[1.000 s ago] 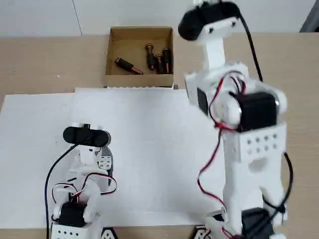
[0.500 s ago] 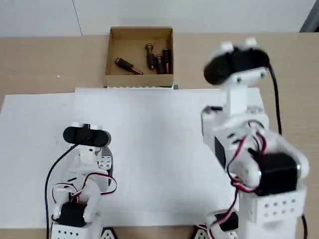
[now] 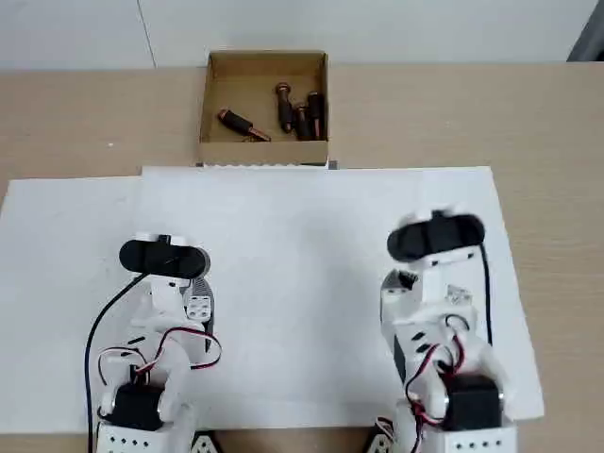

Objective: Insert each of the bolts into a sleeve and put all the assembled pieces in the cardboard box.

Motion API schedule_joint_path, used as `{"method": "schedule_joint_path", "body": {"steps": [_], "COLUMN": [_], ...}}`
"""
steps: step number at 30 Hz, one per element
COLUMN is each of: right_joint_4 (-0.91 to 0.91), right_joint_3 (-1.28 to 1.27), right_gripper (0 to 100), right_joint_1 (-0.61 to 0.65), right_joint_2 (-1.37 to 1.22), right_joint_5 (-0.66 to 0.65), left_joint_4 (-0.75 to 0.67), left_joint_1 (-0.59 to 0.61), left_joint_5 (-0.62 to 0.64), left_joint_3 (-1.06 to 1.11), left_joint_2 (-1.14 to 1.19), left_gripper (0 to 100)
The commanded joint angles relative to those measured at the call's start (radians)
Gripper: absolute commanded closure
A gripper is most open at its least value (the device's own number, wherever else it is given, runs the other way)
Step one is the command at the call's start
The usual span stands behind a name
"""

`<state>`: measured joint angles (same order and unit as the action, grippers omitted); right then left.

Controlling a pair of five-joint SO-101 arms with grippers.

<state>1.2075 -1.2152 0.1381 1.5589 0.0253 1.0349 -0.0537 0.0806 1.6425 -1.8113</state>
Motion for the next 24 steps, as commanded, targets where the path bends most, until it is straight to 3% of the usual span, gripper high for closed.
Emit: {"method": "schedule_joint_path", "body": {"steps": [1,6,13,24], "right_joint_4": [-0.025,-0.028,-0.116,-0.163], "right_joint_3": [-0.1,-0.256,-0.385,-0.428], "right_gripper": [99.6,99.6,99.6,99.5], "right_joint_1": [-0.004,-0.016,-0.128,-0.128], "right_joint_2": [0.12,0.262,0.254,0.255], "right_joint_5": [0.003,-0.048,-0.043,-0.04], "left_joint_4": [-0.006,-0.006,-0.006,-0.006], "left_joint_1": [0.005,0.005,0.005,0.005], "left_joint_5": [-0.005,-0.005,-0.005,-0.005], "left_joint_3": [-0.004,-0.004,-0.004,-0.004], "left_joint_2": [-0.008,-0.008,-0.008,-0.008], "left_gripper": [99,99,99,99]}}
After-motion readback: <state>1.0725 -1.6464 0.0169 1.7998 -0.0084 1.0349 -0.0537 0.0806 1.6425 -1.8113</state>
